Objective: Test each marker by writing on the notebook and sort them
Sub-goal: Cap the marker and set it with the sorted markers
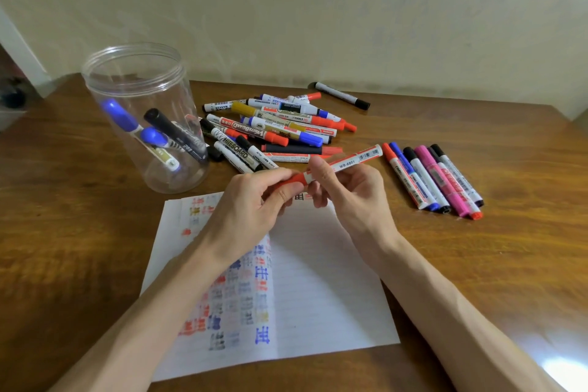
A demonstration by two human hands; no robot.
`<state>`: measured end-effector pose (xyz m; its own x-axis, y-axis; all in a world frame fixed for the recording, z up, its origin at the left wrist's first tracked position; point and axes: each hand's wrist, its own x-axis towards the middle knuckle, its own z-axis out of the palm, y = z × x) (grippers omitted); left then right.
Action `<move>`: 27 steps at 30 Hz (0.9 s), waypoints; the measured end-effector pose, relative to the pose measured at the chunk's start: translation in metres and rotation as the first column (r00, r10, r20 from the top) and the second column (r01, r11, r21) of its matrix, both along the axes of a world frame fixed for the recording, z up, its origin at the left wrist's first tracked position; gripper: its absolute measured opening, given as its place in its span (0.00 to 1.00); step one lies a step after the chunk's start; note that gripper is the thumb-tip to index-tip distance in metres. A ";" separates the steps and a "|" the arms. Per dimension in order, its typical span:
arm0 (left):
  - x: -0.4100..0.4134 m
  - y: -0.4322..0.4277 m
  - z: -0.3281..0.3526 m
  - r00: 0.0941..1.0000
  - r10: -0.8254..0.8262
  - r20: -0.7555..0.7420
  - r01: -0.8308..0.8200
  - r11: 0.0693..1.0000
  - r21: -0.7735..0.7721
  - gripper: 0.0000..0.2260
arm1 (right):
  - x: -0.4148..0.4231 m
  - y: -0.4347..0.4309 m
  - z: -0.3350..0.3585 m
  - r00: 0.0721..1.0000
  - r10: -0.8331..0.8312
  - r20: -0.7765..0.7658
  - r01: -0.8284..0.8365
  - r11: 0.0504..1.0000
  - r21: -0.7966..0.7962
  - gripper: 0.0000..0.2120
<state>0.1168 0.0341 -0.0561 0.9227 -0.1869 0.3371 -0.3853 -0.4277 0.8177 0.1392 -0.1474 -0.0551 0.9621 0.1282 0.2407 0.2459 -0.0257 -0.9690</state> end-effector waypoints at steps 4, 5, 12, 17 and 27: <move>0.002 -0.002 0.005 0.999 -0.045 -0.008 0.044 0.998 -0.043 0.13 | 0.000 -0.005 0.005 0.999 0.025 0.020 -0.024 0.999 -0.025 0.15; 0.002 -0.002 0.005 0.999 -0.051 -0.010 0.050 0.998 -0.048 0.13 | 0.000 -0.006 0.006 0.999 0.033 0.030 -0.032 0.999 -0.039 0.15; 0.000 0.000 0.012 0.989 -0.141 -0.051 0.136 0.985 -0.102 0.13 | 0.001 -0.008 0.009 0.994 0.084 0.066 -0.078 0.992 -0.097 0.13; -0.002 0.004 0.016 0.973 -0.200 -0.116 0.179 0.969 -0.173 0.11 | 0.001 -0.009 0.010 0.992 0.093 0.087 -0.086 0.993 -0.082 0.11; -0.002 0.005 0.006 0.994 0.055 0.091 -0.061 0.995 0.073 0.12 | -0.008 0.006 0.001 0.997 -0.021 -0.077 0.025 0.998 0.053 0.16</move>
